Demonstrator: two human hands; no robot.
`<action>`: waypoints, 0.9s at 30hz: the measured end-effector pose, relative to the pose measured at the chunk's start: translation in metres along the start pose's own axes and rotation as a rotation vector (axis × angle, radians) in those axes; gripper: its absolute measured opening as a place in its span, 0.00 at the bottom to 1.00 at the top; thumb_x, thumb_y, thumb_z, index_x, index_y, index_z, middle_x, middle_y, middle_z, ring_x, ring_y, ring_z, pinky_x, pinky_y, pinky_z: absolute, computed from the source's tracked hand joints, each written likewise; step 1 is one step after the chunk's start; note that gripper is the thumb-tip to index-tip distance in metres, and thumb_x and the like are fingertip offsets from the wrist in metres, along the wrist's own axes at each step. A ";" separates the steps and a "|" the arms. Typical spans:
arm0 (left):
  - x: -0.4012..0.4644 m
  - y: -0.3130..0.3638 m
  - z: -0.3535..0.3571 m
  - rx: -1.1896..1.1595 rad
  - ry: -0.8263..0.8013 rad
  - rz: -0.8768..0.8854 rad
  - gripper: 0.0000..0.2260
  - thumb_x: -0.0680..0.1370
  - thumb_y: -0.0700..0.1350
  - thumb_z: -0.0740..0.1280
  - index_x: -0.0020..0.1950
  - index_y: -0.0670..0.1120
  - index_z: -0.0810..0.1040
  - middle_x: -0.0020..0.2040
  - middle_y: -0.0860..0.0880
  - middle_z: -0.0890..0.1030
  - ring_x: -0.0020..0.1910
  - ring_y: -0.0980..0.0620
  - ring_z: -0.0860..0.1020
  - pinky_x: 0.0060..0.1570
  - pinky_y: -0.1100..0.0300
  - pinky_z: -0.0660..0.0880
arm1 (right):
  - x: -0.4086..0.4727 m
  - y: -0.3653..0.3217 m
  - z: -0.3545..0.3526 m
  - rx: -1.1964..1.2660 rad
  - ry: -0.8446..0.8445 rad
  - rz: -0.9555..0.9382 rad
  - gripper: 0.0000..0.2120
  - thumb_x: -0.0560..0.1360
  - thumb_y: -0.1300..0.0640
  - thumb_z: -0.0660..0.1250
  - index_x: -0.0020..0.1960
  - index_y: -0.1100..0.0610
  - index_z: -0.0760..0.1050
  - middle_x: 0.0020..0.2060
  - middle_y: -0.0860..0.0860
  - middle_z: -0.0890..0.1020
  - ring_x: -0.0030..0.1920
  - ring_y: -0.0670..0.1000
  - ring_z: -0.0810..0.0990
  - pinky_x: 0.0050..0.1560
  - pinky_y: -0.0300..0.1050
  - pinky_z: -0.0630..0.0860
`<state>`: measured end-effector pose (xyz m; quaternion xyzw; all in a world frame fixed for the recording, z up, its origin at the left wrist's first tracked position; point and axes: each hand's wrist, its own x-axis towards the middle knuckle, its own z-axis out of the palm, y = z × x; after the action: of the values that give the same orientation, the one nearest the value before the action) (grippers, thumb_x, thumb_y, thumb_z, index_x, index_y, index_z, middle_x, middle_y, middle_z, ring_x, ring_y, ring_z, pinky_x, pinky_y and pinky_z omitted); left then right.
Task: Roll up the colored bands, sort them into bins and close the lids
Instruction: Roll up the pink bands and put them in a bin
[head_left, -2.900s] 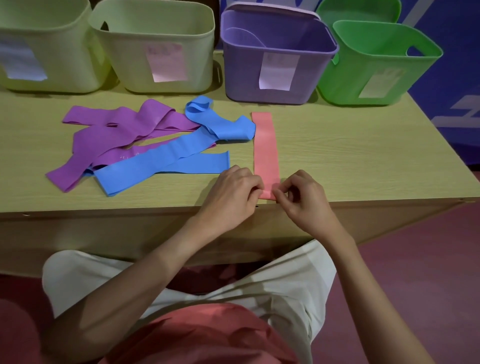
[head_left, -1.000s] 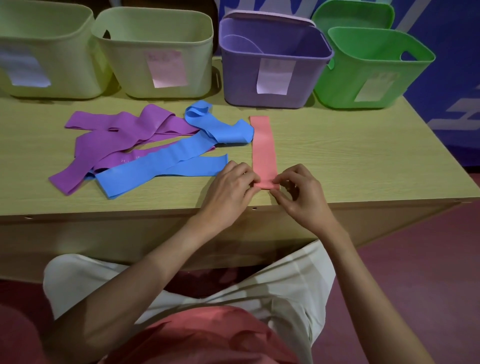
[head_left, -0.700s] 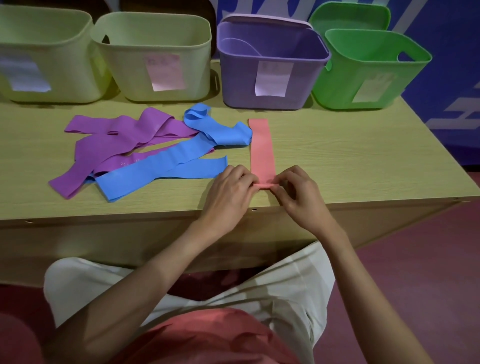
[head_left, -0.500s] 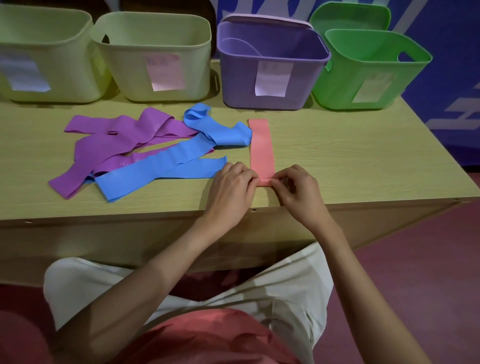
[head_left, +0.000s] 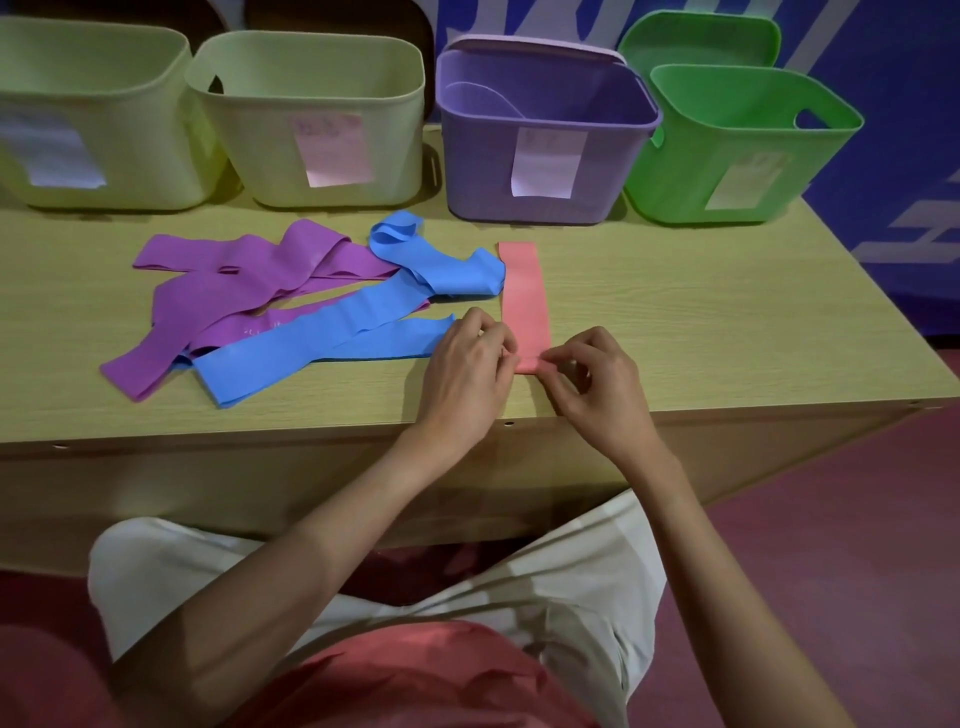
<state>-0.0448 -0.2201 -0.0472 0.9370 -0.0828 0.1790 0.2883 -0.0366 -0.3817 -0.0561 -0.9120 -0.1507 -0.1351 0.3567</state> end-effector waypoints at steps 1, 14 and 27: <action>0.000 -0.001 0.001 -0.008 -0.021 0.024 0.03 0.77 0.41 0.69 0.47 0.41 0.79 0.46 0.46 0.76 0.45 0.49 0.75 0.43 0.57 0.73 | -0.001 0.001 -0.001 0.003 -0.023 -0.010 0.07 0.72 0.57 0.74 0.49 0.56 0.82 0.42 0.49 0.75 0.34 0.42 0.73 0.36 0.37 0.71; -0.003 -0.009 -0.008 -0.072 -0.143 0.084 0.08 0.77 0.44 0.68 0.51 0.40 0.79 0.47 0.45 0.78 0.47 0.48 0.75 0.46 0.54 0.72 | -0.003 0.000 -0.001 -0.006 -0.037 -0.031 0.07 0.76 0.56 0.70 0.51 0.58 0.82 0.43 0.50 0.75 0.37 0.47 0.75 0.38 0.48 0.76; -0.015 -0.007 -0.006 -0.102 -0.117 0.054 0.08 0.78 0.45 0.67 0.52 0.41 0.81 0.45 0.46 0.78 0.45 0.49 0.75 0.44 0.61 0.68 | -0.021 -0.006 0.004 0.083 0.042 0.046 0.04 0.76 0.59 0.69 0.49 0.56 0.75 0.39 0.48 0.76 0.34 0.47 0.73 0.35 0.36 0.69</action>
<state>-0.0583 -0.2103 -0.0523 0.9274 -0.1338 0.1271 0.3254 -0.0577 -0.3784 -0.0622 -0.8966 -0.1279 -0.1396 0.4003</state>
